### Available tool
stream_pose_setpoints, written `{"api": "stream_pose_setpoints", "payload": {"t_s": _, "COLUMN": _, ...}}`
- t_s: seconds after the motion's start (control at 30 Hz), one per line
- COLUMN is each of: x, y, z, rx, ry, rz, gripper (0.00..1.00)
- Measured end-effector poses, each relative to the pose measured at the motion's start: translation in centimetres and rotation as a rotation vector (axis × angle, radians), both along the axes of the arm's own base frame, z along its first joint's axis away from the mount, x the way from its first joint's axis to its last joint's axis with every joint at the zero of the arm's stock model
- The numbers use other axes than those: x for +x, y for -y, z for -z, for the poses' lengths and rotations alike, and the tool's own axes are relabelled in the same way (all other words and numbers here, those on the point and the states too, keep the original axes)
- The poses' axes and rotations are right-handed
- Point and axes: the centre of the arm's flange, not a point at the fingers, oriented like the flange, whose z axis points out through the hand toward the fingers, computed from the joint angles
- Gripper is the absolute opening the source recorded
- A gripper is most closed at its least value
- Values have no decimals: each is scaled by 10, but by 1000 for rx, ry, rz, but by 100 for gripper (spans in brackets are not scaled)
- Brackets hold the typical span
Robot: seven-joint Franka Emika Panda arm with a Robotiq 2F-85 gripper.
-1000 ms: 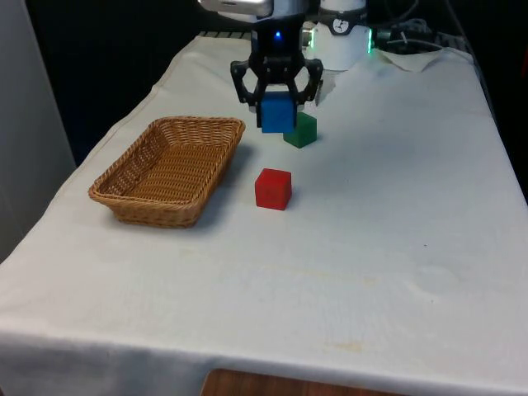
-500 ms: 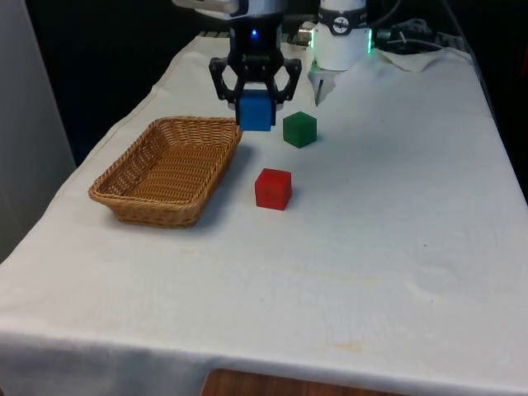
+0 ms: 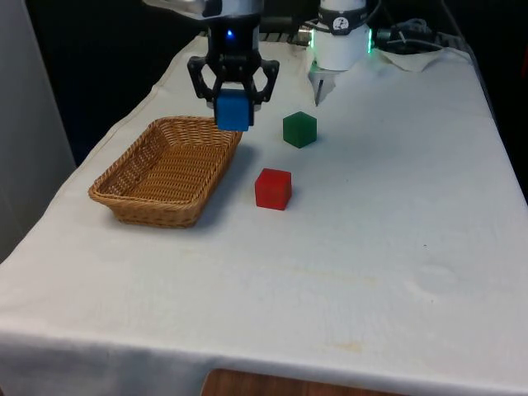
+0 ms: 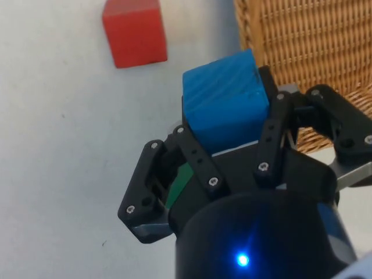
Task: Pick up the blue cube and place it into the basket.
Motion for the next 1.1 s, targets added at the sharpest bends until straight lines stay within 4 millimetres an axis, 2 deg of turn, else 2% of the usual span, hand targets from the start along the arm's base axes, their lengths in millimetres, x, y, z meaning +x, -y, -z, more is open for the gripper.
{"api": "stream_pose_setpoints", "payload": {"t_s": 1.1, "x": -5, "y": 76, "z": 15, "rx": -43, "ry": -16, "rz": 135, "gripper": 0}}
